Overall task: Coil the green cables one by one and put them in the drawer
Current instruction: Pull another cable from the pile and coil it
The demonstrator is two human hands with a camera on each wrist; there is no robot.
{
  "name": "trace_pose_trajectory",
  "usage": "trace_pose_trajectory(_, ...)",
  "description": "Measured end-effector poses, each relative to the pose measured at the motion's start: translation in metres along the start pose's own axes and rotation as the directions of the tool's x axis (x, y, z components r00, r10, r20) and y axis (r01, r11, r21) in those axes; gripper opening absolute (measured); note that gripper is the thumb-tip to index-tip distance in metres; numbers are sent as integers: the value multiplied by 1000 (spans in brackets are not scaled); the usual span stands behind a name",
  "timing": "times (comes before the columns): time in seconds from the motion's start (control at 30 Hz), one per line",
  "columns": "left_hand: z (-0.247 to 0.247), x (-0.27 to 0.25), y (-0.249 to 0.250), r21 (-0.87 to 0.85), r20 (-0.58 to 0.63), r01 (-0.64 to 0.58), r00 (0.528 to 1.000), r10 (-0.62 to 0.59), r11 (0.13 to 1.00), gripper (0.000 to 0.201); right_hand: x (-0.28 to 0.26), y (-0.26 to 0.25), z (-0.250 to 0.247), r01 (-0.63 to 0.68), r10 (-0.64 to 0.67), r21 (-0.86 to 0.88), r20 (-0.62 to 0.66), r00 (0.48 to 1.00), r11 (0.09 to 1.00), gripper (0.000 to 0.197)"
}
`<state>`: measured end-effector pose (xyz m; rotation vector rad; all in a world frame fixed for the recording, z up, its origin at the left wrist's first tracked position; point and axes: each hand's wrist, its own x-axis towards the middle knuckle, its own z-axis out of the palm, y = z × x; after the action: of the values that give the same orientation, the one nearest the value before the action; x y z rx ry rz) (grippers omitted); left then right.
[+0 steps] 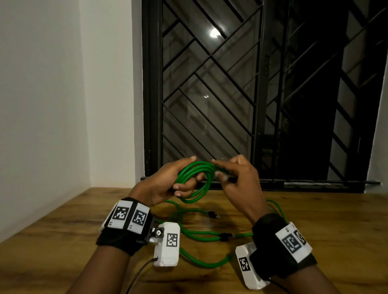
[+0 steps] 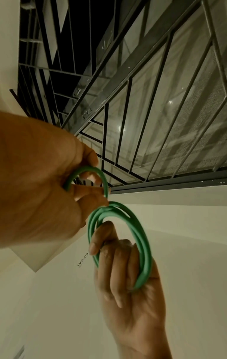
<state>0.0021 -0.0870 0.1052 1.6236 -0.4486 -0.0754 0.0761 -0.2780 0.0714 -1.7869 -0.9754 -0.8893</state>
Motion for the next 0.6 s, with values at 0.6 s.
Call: trace_pose_trajectory(0.6, 17, 5, -2, 228, -19, -60, 998, 67, 972, 65, 3, 1, -5, -337, 355, 116, -204, 912, 934, 13)
